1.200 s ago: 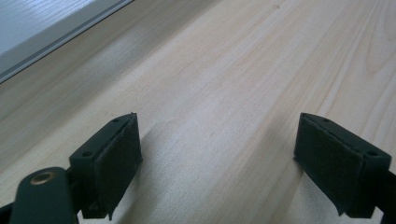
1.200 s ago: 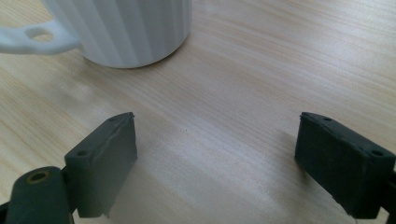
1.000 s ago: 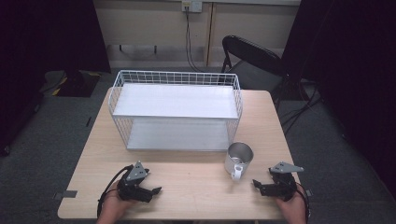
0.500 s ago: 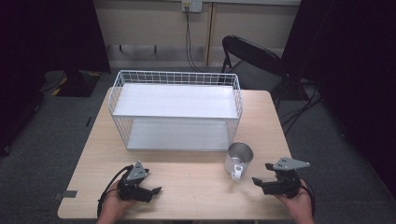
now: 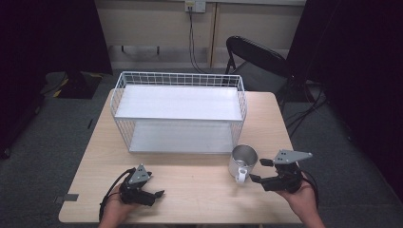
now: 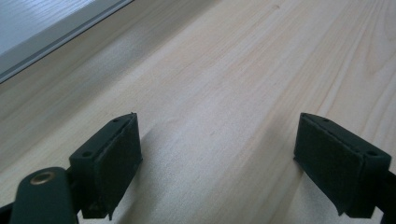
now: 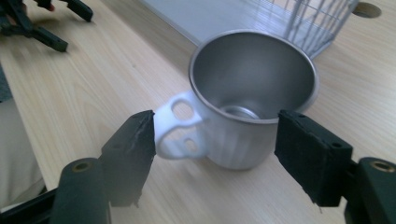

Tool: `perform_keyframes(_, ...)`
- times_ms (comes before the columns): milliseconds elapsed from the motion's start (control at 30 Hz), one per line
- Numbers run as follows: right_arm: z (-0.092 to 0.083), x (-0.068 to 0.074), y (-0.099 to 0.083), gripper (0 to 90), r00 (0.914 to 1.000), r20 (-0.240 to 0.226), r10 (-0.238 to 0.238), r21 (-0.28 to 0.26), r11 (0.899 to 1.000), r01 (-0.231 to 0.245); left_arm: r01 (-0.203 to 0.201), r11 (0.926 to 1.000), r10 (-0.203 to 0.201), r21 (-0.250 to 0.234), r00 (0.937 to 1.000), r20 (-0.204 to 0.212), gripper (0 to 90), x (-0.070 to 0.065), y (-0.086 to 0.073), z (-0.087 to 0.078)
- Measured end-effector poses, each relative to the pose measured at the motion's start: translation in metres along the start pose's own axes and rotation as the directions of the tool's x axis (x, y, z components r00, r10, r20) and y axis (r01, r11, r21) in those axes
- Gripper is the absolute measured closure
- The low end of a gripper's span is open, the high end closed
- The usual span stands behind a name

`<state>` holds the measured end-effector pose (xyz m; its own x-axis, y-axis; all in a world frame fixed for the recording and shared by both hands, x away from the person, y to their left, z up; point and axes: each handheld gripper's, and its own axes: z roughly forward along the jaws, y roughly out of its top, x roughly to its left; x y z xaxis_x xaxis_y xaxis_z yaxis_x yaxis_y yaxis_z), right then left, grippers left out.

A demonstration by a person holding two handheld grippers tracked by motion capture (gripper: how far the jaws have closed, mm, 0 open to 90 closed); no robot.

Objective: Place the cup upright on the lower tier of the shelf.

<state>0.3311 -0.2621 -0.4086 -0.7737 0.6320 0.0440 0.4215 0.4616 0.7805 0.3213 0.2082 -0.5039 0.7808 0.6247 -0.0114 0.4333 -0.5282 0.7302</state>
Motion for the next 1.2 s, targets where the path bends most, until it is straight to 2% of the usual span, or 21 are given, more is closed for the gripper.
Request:
perform_keyframes(233, 0.009, 0.004, 0.02, 35.9, 0.9993, -0.036, 0.005, -0.005, 1.0, -0.005, 0.0, 1.0, 0.0, 0.0, 1.0, 0.0, 14.2, 0.0, 0.0, 0.0)
perform_keyframes(267, 0.014, 0.005, 0.025, 38.7, 0.9987, -0.05, 0.008, -0.004, 1.0, -0.008, 0.0, 1.0, 0.0, 0.0, 1.0, 0.0, 14.3, 0.0, 0.0, 0.0)
perform_keyframes(333, 0.016, 0.006, 0.026, 39.8, 0.9989, -0.046, 0.004, -0.002, 1.0, -0.004, 0.0, 1.0, 0.0, 0.0, 1.0, 0.0, 14.3, 0.0, 0.0, 0.0)
perform_keyframes(400, 0.027, 0.006, 0.029, 43.5, 0.9983, -0.058, 0.012, 0.012, 1.0, -0.011, 0.0, 1.0, 0.0, 0.0, 1.0, 0.0, 14.3, 0.0, 0.0, 0.0)
perform_keyframes(467, 0.03, 0.007, 0.03, 45.0, 0.9982, -0.059, 0.005, 0.019, 1.0, -0.003, 0.0, 1.0, 0.0, 0.0, 1.0, 0.0, 14.2, 0.0, 0.0, 0.0)
perform_keyframes(500, 0.036, 0.008, 0.03, 49.2, 0.9982, -0.059, -0.013, 0.031, 0.999, 0.015, 0.0, 1.0, 0.0, 0.0, 1.0, 0.0, 14.3, 0.0, 0.0, 0.0)
perform_keyframes(567, 0.039, 0.009, 0.03, 50.5, 0.9984, -0.056, -0.01, 0.041, 0.999, 0.012, 0.0, 1.0, 0.0, 0.0, 1.0, 0.0, 14.3, 0.0, 0.0, 0.0)
perform_keyframes(700, 0.047, 0.008, 0.03, 61.5, 0.9983, -0.058, -0.01, 0.065, 0.998, 0.014, 0.0, 1.0, 0.0, 0.0, 1.0, 0.0, 14.2, 0.0, 0.0, 0.0)
perform_keyframes(867, 0.053, 0.009, 0.032, 66.9, 0.9979, -0.063, -0.011, 0.1, 0.995, 0.017, 0.001, 1.0, -0.001, -0.001, 1.0, 0.0, 14.3, 0.0, 0.0, 0.0)
perform_keyframes(1100, 0.061, 0.009, 0.032, 70.3, 0.9979, -0.065, -0.001, 0.122, 0.992, 0.009, 0.001, 1.0, -0.001, 0.0, 1.0, 0.0, 14.3, 0.0, 0.0, 0.0)
perform_keyframes(1133, 0.061, 0.008, 0.031, 74.9, 0.998, -0.063, 0.005, 0.119, 0.993, 0.003, 0.001, 1.0, -0.001, -0.001, 1.0, 0.0, 14.3, 0.0, 0.0, 0.0)
perform_keyframes(1167, 0.061, 0.008, 0.031, 74.9, 0.998, -0.063, 0.005, 0.119, 0.993, 0.003, 0.001, 1.0, -0.001, -0.001, 1.0, 0.0, 14.4, 0.0, 0.0, 0.0)
perform_keyframes(1200, 0.061, 0.007, 0.031, 80.0, 0.998, -0.064, 0.0, 0.118, 0.993, 0.007, 0.001, 1.0, -0.001, 0.0, 1.0, 0.0, 14.3, 0.0, 0.0, 0.0)
